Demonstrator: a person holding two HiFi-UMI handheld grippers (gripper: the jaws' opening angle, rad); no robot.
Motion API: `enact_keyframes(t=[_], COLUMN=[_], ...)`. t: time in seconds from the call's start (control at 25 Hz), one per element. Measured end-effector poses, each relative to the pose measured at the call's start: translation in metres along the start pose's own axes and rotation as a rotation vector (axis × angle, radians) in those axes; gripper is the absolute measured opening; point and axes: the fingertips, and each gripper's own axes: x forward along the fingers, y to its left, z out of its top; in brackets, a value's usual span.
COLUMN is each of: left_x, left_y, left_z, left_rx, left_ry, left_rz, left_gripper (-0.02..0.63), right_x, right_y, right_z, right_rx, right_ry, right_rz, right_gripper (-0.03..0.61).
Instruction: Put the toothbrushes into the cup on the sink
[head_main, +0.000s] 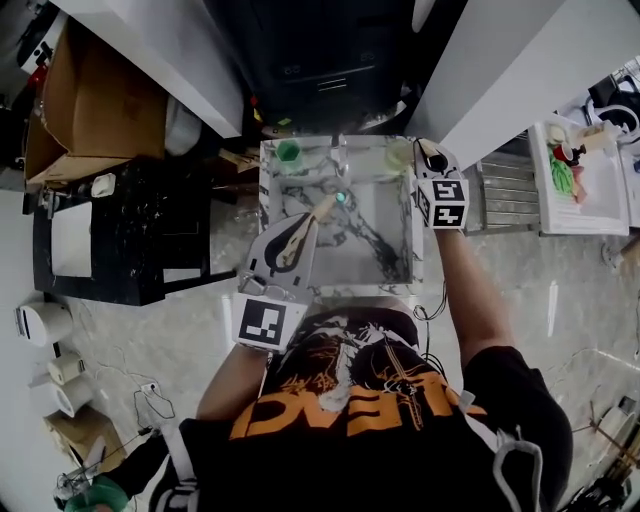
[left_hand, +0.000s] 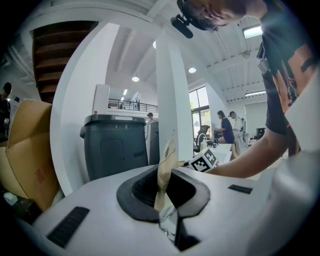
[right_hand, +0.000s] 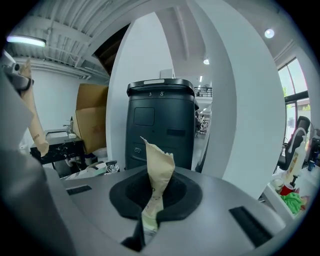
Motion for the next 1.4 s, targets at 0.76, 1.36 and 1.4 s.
enact_keyframes(t=[0.76,1.36,1.4], left_x=[0.052,0.041,0.040], left_y=[-0.038,-0.023,-0.022], left_z=[-0.025,-0.028,-0.028], left_rx=[0.064,0.061,0.052], left_ry=[0.062,0.075,0.076], left_rz=[-0.110,-0.065,-0.061], left_gripper=[0.038,0.038,0.038], right_x=[0.030,0.042,0.042], right_y=[-0.007,0.015,0.016], right_z=[-0.039,-0.067,-0.066], right_rx=[0.017,0.001,-0.008], right_ry=[0.051,0.062,0.059], right_rz=[0.002,0.066,0.070], right_gripper=[0.021,0.166,0.184])
